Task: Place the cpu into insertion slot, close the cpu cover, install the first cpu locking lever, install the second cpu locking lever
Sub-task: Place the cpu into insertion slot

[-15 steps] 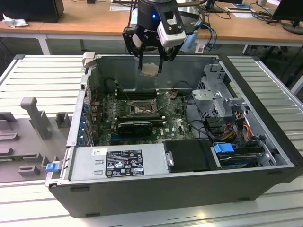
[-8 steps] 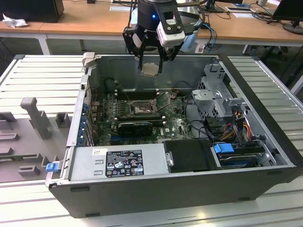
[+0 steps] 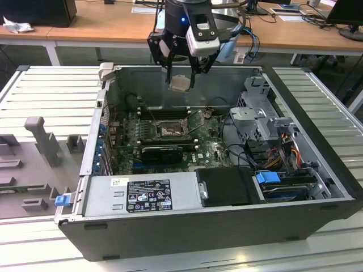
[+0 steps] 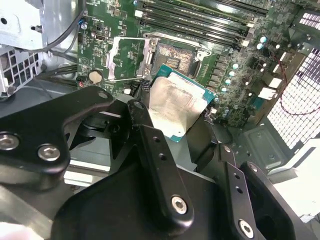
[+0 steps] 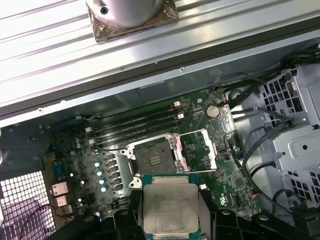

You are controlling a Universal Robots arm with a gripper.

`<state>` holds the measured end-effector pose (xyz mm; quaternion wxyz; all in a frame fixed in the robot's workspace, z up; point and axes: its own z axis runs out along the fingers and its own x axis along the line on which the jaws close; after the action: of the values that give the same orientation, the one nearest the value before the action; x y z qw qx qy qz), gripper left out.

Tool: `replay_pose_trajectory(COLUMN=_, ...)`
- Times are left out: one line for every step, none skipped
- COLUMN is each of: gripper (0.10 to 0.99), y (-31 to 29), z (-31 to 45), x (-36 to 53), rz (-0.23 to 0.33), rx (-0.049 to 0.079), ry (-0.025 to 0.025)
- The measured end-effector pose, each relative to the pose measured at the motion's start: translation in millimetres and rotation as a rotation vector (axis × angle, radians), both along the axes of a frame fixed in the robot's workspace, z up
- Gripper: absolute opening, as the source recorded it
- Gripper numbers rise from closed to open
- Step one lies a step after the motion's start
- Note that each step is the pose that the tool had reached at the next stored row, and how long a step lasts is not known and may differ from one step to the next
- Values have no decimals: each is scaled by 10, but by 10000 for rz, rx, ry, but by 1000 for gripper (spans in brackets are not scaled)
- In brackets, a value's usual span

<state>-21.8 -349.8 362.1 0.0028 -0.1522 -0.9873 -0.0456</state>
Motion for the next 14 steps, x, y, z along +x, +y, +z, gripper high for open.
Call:
replay_pose_trajectory(gripper=533, y=0, z=-1, x=0, rz=-155, rx=0, ry=0)
replay_pose_trajectory(gripper=533, y=0, z=-2, x=0, rz=-289, rx=1, ry=-1)
replay_pose_trajectory(gripper=533, y=0, z=-3, x=0, rz=-501, rx=1, ry=-1)
replay_pose_trajectory(gripper=533, y=0, z=-4, x=0, rz=-622, rx=1, ry=0)
replay_pose_trajectory(gripper=533, y=0, z=-4, x=0, rz=-720, rx=0, ry=0)
replay_pose_trajectory(gripper=533, y=0, z=-4, x=0, rz=-846, rx=0, ry=-1)
replay_pose_trajectory(gripper=533, y=0, z=-5, x=0, rz=-1000, rx=0, ry=-1)
replay_pose_trajectory(gripper=533, y=0, z=-5, x=0, rz=-1092, rx=1, ry=0)
replay_pose_trajectory(gripper=533, y=0, z=-5, x=0, rz=-1161, rx=0, ry=-1)
replay_pose_trajectory(gripper=533, y=0, z=-6, x=0, rz=-1316, rx=0, ry=0)
replay_pose_trajectory(gripper=533, y=0, z=-7, x=0, rz=-1436, rx=0, ry=-1)
replay_pose_trajectory(gripper=533, y=0, z=-7, x=0, rz=-1508, rx=1, ry=-1)
replay_pose_trajectory(gripper=533, y=0, z=-7, x=0, rz=-1562, rx=2, ry=-1)
replay_pose_trajectory(gripper=533, y=0, z=-7, x=0, rz=-1610, rx=1, ry=-1)
